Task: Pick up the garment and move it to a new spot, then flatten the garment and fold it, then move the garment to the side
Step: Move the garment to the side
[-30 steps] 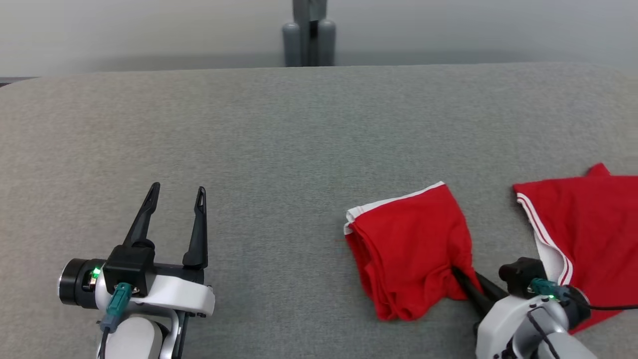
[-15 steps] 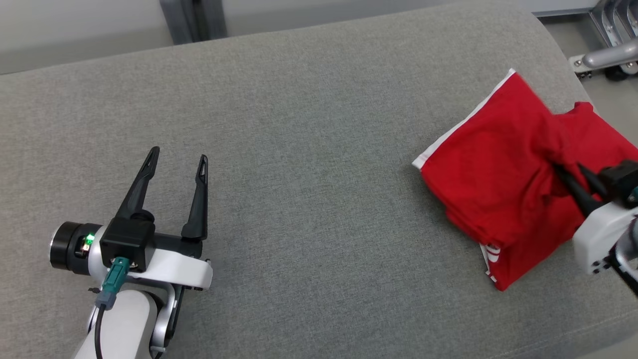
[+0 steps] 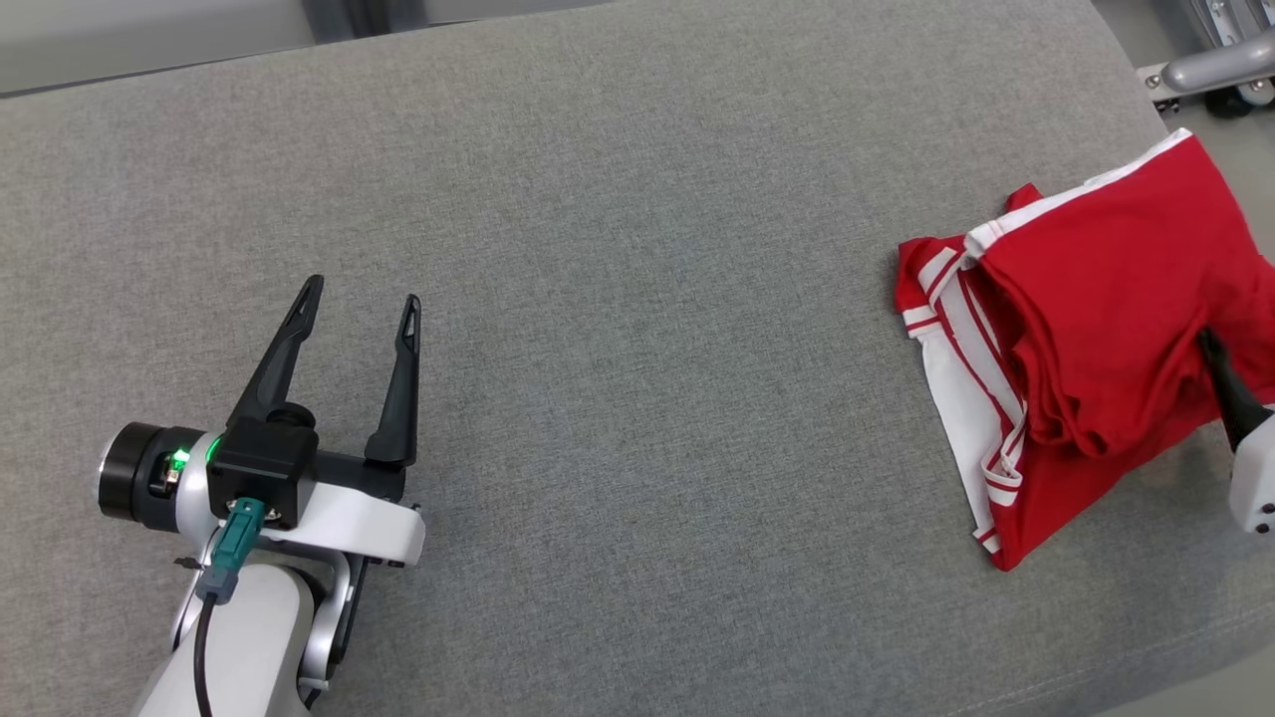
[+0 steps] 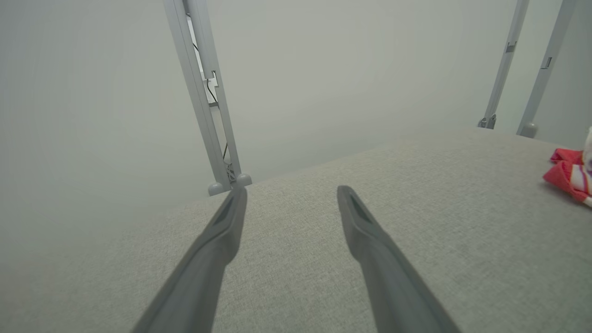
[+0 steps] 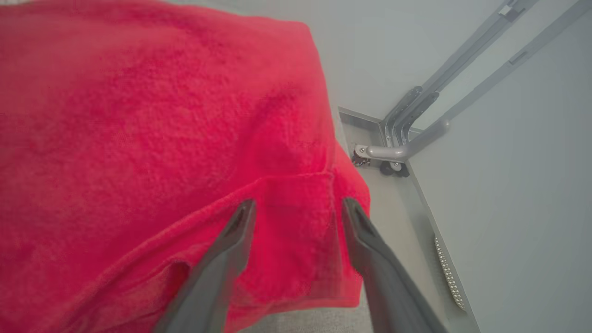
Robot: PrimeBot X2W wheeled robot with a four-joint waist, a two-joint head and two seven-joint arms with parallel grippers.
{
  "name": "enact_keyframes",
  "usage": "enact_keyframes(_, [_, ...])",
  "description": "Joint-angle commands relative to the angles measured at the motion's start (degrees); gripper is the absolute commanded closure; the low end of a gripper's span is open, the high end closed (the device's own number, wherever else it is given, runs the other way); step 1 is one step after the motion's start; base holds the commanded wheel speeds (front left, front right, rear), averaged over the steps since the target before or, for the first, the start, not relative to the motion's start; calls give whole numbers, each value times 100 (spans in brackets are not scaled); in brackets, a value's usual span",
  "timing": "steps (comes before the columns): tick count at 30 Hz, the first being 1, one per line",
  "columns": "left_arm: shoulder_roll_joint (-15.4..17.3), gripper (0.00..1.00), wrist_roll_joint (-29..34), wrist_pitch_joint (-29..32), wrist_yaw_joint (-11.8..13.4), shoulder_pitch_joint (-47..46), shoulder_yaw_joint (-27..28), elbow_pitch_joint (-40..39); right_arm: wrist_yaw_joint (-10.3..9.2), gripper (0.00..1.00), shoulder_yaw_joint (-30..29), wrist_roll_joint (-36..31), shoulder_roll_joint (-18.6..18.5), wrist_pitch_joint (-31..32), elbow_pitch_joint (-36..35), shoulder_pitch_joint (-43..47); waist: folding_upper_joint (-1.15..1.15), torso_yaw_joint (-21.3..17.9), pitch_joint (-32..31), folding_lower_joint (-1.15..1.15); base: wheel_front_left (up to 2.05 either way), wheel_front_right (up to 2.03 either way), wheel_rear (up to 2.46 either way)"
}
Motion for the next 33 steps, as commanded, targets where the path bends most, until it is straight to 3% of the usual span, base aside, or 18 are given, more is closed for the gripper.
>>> enact_keyframes(1, [21,0,-22,-22,14,-101,14,17,-3,0,-105,-63,16,-88,71,-26,0,7,-28,0,0,0,0])
enact_keyframes(7, [17,0,-111,-74,102,90,95,40,-3,0,-746,-93,215,-24,-22,286,0,29,-310,0,0,0,0])
enact_keyframes(14, [-6,0,-225,-95,235,308,202,53,-2,0,-1476,-364,925,-321,-1788,931,0,182,-695,0,0,0,0])
enact_keyframes(21, [-11,0,-358,-72,378,503,323,104,-2,0,-1419,-645,1913,-207,-3076,1387,0,584,-1068,0,0,0,0])
enact_keyframes(26, [-31,0,-491,-99,456,654,457,101,-2,0,-1216,-665,2304,-306,-3188,1484,0,973,-1288,0,0,0,0])
enact_keyframes(33, [12,0,-580,-158,525,974,648,78,-2,0,-999,-596,2528,-502,-2913,1604,0,1311,-1551,0,0,0,0])
